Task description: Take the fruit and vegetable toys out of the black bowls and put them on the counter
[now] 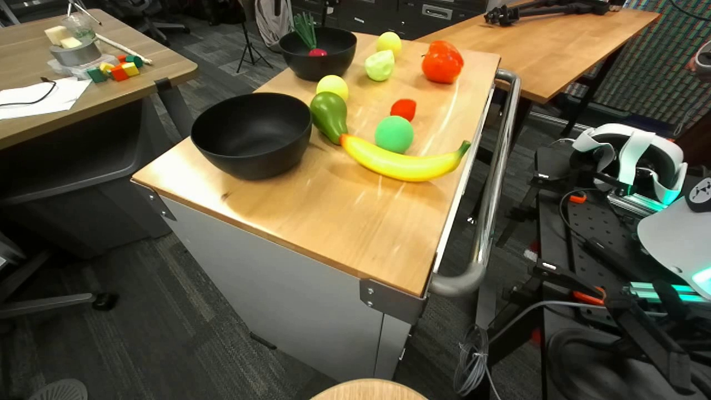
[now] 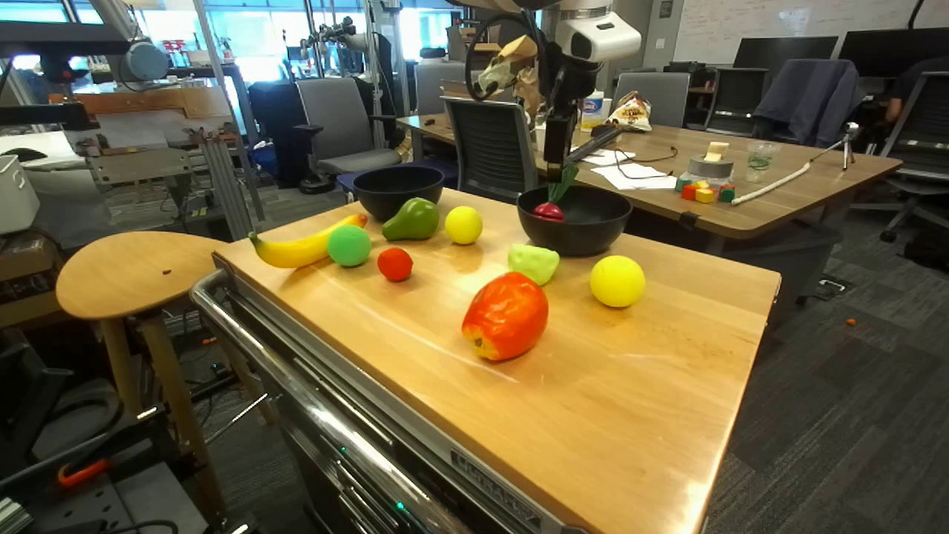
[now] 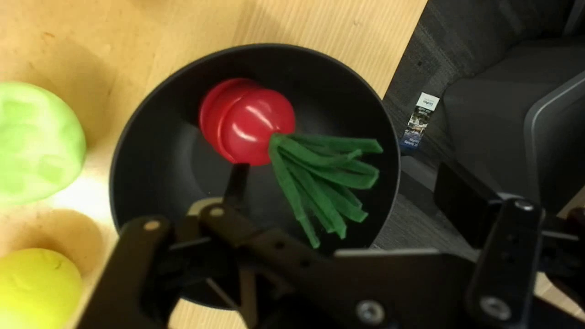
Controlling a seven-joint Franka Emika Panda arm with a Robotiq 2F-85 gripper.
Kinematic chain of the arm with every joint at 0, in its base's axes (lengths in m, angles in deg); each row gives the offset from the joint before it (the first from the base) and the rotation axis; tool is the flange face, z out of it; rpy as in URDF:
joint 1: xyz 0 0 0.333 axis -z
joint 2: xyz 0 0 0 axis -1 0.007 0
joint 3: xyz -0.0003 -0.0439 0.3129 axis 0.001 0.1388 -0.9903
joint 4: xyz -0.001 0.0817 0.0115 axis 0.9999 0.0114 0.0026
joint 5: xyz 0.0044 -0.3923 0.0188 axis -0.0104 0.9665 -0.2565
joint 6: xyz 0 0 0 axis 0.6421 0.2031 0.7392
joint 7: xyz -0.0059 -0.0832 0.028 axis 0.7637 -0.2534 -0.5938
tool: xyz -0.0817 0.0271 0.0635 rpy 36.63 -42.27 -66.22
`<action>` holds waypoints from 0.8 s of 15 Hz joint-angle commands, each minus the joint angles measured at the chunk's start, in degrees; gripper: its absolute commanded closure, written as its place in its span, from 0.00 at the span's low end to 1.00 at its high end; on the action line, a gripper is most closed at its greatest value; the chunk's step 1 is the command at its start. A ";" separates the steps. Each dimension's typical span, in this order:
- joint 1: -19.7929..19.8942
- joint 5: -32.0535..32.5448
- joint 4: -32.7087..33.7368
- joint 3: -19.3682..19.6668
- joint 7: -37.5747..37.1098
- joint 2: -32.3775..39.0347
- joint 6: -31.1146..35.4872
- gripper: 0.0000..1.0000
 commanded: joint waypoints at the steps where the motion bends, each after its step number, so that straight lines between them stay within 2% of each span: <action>1: -0.41 0.15 6.75 1.31 -3.49 4.04 -2.81 0.27; 3: -0.25 0.20 8.17 1.44 -4.32 5.09 -3.33 0.32; 4: -0.20 0.22 8.73 1.47 -4.58 5.50 -3.55 0.39; 10: 0.56 -0.30 11.48 1.13 -5.55 6.82 -7.14 0.88; 12: 0.99 -0.81 11.94 0.86 -5.67 6.65 -8.77 1.00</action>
